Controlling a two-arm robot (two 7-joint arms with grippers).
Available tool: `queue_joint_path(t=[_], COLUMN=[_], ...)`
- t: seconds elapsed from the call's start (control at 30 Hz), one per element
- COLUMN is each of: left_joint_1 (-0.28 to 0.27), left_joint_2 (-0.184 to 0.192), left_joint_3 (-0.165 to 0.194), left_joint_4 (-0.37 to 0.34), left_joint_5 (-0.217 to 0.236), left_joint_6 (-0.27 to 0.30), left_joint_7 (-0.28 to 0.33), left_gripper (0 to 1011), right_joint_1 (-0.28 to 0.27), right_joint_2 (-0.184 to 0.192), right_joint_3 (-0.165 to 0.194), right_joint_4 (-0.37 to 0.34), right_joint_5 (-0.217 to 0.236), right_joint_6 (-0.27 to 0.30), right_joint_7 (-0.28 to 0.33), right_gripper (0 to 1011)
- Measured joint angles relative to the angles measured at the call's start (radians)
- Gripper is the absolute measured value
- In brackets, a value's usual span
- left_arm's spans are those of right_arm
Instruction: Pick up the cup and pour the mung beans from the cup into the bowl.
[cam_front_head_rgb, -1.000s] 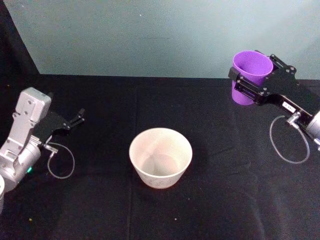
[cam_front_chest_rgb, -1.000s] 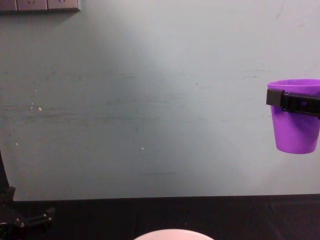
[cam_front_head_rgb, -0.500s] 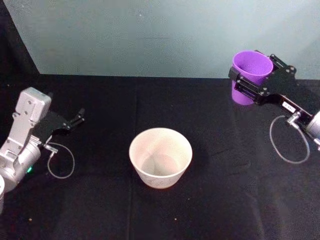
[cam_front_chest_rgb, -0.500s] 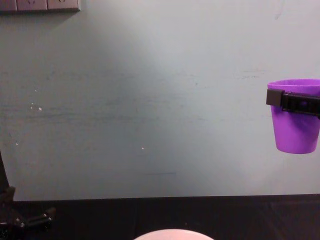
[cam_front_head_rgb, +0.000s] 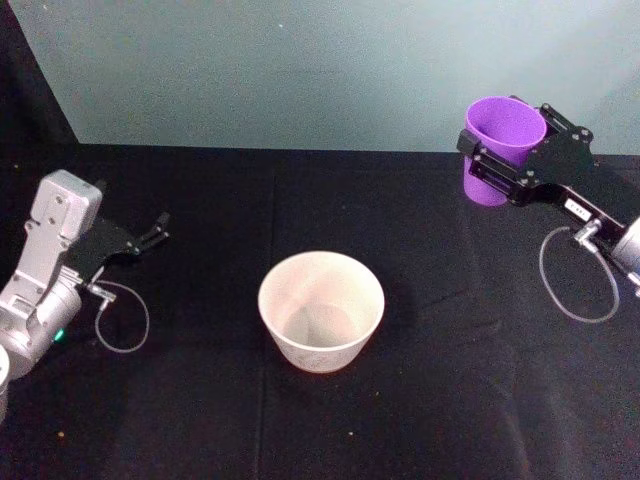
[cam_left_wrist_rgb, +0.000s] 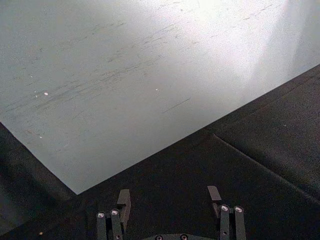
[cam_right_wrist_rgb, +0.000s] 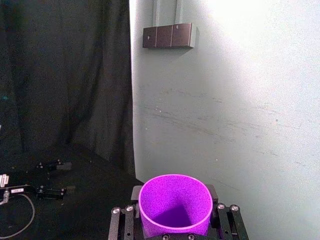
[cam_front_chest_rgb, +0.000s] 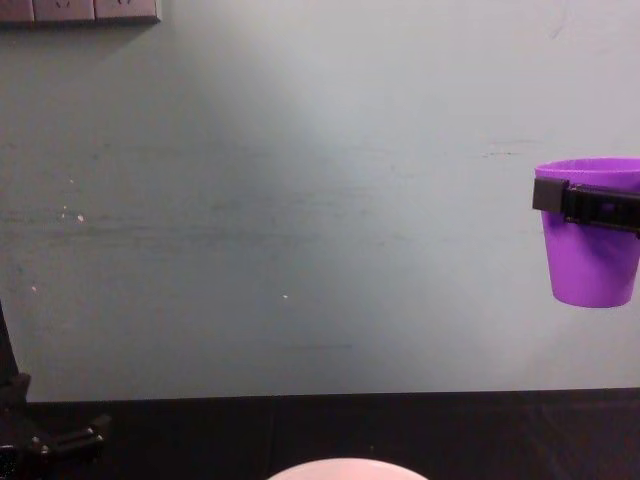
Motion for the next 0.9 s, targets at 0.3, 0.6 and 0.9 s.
queue_joint_path(t=[0.3, 0.6, 0.9], left_joint_1=[0.0, 0.0, 0.0], left_joint_2=[0.0, 0.0, 0.0], left_joint_3=[0.0, 0.0, 0.0], left_joint_4=[0.0, 0.0, 0.0], left_joint_5=[0.0, 0.0, 0.0], left_joint_6=[0.0, 0.0, 0.0], left_joint_7=[0.0, 0.0, 0.0], left_gripper=[1000, 1000, 1000], right_joint_1=[0.0, 0.0, 0.0], right_joint_2=[0.0, 0.0, 0.0], right_joint_3=[0.0, 0.0, 0.0], right_joint_4=[0.0, 0.0, 0.0], right_joint_5=[0.0, 0.0, 0.0], right_joint_6=[0.0, 0.0, 0.0], right_joint_7=[0.0, 0.0, 0.0], right_gripper=[755, 755, 755])
